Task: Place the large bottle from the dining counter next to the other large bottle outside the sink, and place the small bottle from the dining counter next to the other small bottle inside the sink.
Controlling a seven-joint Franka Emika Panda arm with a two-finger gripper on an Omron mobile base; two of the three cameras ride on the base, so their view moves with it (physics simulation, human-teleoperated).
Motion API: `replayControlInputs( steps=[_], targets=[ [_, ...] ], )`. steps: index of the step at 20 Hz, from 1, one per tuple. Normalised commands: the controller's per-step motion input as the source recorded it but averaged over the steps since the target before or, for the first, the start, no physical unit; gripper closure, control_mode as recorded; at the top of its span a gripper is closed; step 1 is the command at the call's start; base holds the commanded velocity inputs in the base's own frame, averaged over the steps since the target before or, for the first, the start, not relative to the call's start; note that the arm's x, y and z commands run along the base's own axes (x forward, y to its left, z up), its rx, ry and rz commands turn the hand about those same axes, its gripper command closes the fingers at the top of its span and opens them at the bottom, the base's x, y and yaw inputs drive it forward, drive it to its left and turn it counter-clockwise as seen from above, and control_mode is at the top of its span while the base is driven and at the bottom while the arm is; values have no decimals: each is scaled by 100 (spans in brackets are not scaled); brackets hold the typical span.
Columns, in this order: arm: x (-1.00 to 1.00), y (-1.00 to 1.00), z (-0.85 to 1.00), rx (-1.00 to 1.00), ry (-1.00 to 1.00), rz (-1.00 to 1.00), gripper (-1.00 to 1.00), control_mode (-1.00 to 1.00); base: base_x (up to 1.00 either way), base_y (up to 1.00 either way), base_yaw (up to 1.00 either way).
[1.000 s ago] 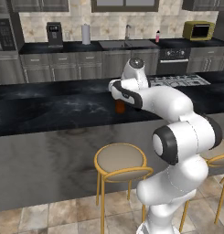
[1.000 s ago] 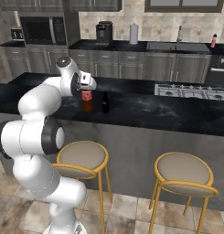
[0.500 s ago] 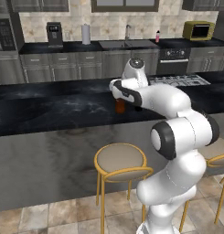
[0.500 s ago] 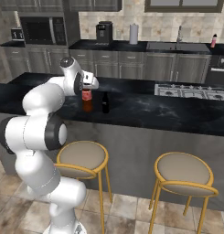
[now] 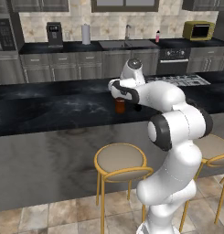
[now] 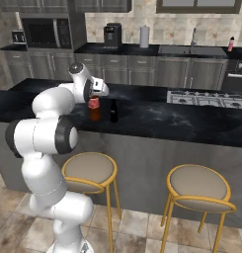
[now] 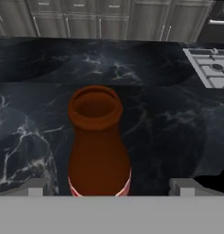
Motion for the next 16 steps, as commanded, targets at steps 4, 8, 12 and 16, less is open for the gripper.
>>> replayControlInputs(
  steps=[4, 8, 12, 16],
  targets=[
    [32, 3, -8, 0, 0, 0, -100, -100, 0, 0, 0],
    [27, 11, -1, 0, 0, 0, -100, -100, 0, 0, 0],
    [22, 19, 0, 0, 0, 0, -100, -100, 0, 0, 0],
    [31, 31, -1, 0, 0, 0, 100, -100, 0, 0, 0]
  ],
)
